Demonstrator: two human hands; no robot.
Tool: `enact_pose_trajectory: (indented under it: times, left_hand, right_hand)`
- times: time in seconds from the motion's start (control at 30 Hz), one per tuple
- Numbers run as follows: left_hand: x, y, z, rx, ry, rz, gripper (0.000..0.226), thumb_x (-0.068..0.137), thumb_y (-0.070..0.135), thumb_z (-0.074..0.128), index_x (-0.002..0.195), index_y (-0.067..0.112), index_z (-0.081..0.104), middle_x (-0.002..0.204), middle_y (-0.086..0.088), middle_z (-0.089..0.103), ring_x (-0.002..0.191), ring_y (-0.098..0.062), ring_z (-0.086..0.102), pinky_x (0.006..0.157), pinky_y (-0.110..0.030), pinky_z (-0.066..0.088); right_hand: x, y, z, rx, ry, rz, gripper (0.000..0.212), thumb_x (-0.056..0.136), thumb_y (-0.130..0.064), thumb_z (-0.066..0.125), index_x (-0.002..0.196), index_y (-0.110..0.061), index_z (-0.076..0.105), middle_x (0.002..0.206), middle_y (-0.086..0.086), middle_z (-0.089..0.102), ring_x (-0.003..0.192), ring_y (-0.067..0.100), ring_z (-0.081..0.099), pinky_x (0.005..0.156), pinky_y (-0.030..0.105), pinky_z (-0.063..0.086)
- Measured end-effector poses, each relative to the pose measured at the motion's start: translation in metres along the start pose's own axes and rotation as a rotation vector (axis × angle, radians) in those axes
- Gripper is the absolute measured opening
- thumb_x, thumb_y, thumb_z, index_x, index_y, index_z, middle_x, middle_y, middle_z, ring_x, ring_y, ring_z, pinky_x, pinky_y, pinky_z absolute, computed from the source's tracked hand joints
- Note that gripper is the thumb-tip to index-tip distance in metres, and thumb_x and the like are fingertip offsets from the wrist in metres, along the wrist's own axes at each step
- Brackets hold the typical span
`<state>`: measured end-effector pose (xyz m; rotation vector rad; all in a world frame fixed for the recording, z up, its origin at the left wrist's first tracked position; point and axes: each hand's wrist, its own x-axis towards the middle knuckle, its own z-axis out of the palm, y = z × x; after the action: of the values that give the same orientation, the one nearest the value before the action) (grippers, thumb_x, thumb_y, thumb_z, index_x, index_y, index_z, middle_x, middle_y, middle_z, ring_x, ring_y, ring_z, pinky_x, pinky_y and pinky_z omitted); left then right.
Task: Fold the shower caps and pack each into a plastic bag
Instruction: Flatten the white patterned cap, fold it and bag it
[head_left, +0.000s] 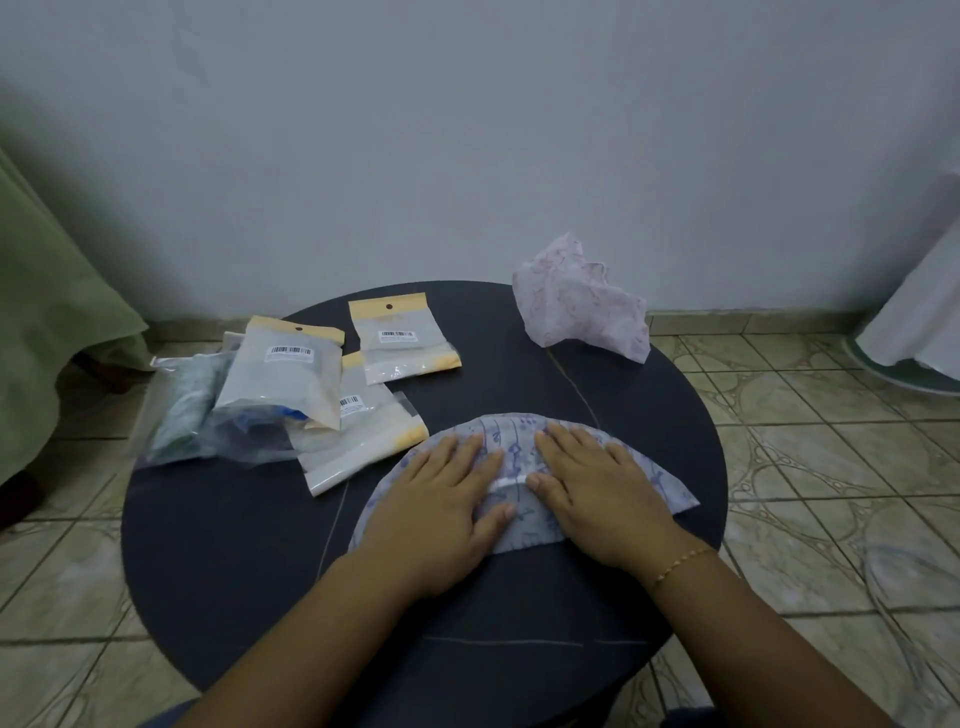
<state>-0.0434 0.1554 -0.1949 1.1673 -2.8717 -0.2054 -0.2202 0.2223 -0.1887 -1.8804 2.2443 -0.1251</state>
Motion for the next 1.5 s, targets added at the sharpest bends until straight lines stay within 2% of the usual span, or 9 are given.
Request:
enact_pose_trajectory:
  times: [0.1,0.4,0.57,0.67,0.77,0.97,1.1,1.37,1.5]
  left_hand:
    - [0.0,-0.003,0.001,0.031,-0.01,-0.026,0.076,0.082,0.074,0.003,0.147,0.036,-0.009,0.157,0.009,-0.015,0.143,-0.009,-0.018,0.111,-0.026,-0.014]
    - [-0.011,-0.011,-0.009,-0.057,-0.088,-0.112,0.088,0.073,0.077,0.005,0.148,0.034,-0.009,0.155,0.014,-0.017,0.132,0.003,-0.023,0.112,-0.027,-0.012]
    - [-0.019,-0.009,-0.015,-0.054,0.052,-0.089,0.113,0.052,0.084,-0.028,0.149,0.033,-0.001,0.155,0.014,-0.012,0.133,0.003,-0.021,0.11,-0.023,-0.014]
    - [-0.013,-0.003,-0.024,-0.055,0.198,-0.032,0.096,0.07,0.072,-0.018,0.149,0.03,0.015,0.157,0.012,0.003,0.142,-0.002,-0.007,0.11,-0.021,-0.01]
    - [-0.002,0.002,-0.023,-0.065,0.209,0.076,0.081,0.08,0.053,-0.005,0.147,0.023,0.029,0.156,0.005,0.02,0.145,-0.012,0.009,0.11,-0.022,-0.002]
    - [0.005,-0.006,0.004,-0.033,0.031,0.088,0.086,0.071,0.055,-0.018,0.15,0.028,0.001,0.158,0.009,-0.002,0.143,-0.005,-0.008,0.118,-0.028,-0.005]
    - [0.004,-0.008,0.005,-0.08,0.022,0.072,0.084,0.07,0.059,-0.015,0.149,0.031,-0.002,0.157,0.012,-0.005,0.135,0.003,-0.015,0.117,-0.026,-0.007]
    - [0.001,-0.013,-0.001,-0.086,-0.02,0.066,0.084,0.074,0.075,-0.009,0.146,0.032,-0.007,0.147,0.019,-0.017,0.134,0.004,-0.022,0.113,-0.022,-0.012]
    - [-0.008,-0.018,-0.006,-0.089,-0.046,0.03,0.075,0.071,0.069,-0.009,0.138,0.036,-0.016,0.144,0.022,-0.022,0.132,0.006,-0.025,0.108,-0.019,-0.015]
  right_hand:
    - [0.0,0.0,-0.001,0.004,-0.019,0.04,0.058,0.098,-0.052,0.016,0.15,-0.031,-0.001,0.158,-0.008,-0.009,0.145,0.011,-0.01,0.117,0.037,-0.005]
    - [-0.002,0.009,-0.005,0.047,-0.037,0.225,0.07,0.09,-0.067,0.013,0.15,-0.033,-0.003,0.159,-0.002,-0.01,0.145,0.022,-0.012,0.116,0.043,-0.006]
    - [-0.007,0.022,-0.016,0.077,0.005,0.326,0.072,0.091,-0.064,0.009,0.151,-0.025,0.002,0.159,0.001,-0.007,0.145,0.021,-0.011,0.116,0.046,-0.005]
    - [-0.005,0.009,-0.022,0.032,0.202,0.237,0.062,0.098,-0.051,0.01,0.151,-0.019,0.007,0.159,0.001,-0.002,0.146,0.018,-0.008,0.116,0.042,-0.004]
    - [0.002,-0.018,-0.022,0.071,0.252,0.016,0.065,0.093,-0.048,0.0,0.15,-0.019,0.012,0.159,-0.002,0.003,0.146,0.013,-0.005,0.116,0.032,-0.003]
    - [0.009,-0.035,0.004,-0.009,0.013,-0.096,0.052,0.102,-0.037,0.012,0.151,-0.021,0.005,0.159,-0.004,0.001,0.145,0.01,-0.004,0.116,0.034,-0.004]
    - [0.011,-0.032,0.003,-0.032,-0.019,-0.089,0.053,0.102,-0.04,0.013,0.151,-0.023,0.002,0.159,-0.005,-0.002,0.145,0.009,-0.005,0.118,0.035,-0.004]
    - [0.003,-0.007,-0.005,0.042,-0.07,-0.001,0.059,0.098,-0.051,0.014,0.15,-0.027,-0.003,0.158,-0.01,-0.008,0.144,0.005,-0.01,0.116,0.032,-0.007]
    - [-0.001,0.001,-0.006,0.071,-0.068,0.003,0.061,0.097,-0.054,0.012,0.15,-0.027,-0.002,0.158,-0.01,-0.008,0.144,0.005,-0.01,0.115,0.032,-0.006]
